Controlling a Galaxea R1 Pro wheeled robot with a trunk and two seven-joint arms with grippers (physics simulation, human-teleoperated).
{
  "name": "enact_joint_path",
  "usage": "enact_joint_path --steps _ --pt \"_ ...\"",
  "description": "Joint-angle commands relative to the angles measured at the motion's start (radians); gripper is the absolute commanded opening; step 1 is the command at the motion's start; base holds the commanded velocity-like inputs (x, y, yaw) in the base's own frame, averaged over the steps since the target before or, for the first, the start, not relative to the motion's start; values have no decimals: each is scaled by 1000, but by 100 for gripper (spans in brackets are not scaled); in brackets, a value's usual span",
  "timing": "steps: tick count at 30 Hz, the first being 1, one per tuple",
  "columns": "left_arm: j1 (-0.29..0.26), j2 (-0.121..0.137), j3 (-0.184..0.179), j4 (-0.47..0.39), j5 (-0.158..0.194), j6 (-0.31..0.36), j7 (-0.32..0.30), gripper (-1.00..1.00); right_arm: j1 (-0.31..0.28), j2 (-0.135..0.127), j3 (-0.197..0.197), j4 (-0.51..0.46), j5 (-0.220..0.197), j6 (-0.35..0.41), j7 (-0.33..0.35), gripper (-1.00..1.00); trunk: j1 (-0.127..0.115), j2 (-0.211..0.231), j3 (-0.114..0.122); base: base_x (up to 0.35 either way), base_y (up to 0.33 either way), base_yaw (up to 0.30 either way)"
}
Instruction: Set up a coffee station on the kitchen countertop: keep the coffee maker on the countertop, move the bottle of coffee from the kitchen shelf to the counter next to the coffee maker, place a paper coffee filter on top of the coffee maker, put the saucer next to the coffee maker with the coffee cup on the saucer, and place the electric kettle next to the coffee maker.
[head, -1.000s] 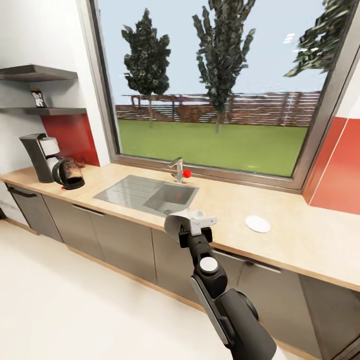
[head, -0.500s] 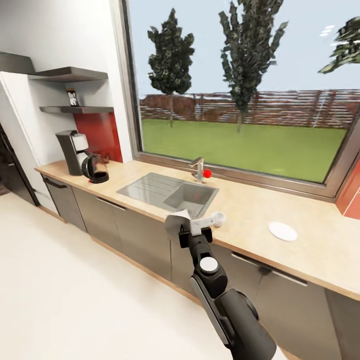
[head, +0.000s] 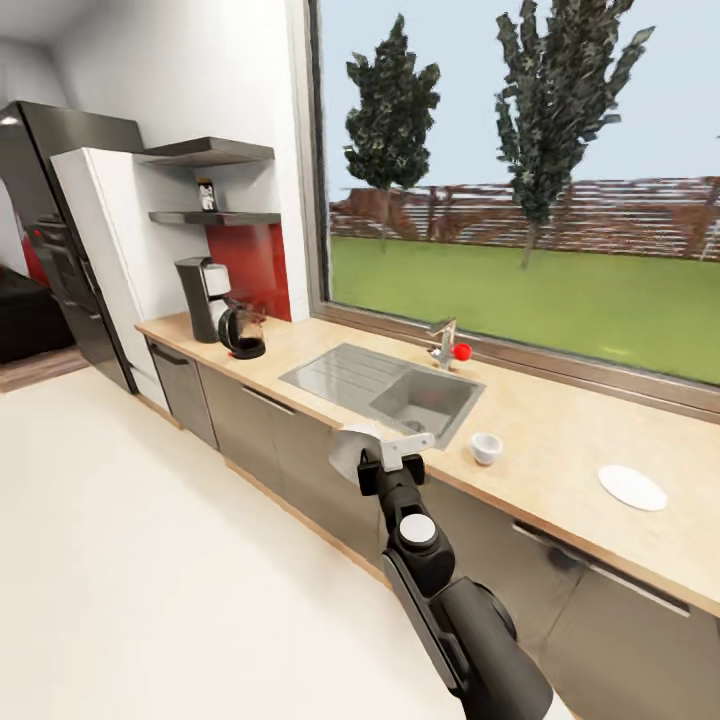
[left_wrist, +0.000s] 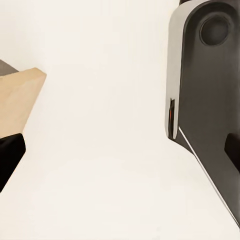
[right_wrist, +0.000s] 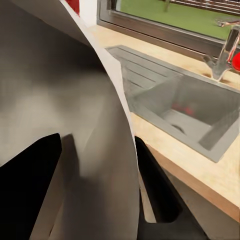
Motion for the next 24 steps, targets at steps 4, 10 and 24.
enact_joint_path --steps 4,10,24 --pt "0 0 8 -1 -10 -2 0 100 -1 0 2 -1 -2 6 -6 -100 1 -2 -2 119 249 269" --pt "0 0 8 -1 -10 -3 0 100 -1 0 2 -1 -2 6 -6 -100 1 -2 -2 127 281 270" --pt "0 1 8 -1 -6 -2 4 100 -1 0 2 -1 -1 6 -6 -100 1 -2 -2 203 255 270"
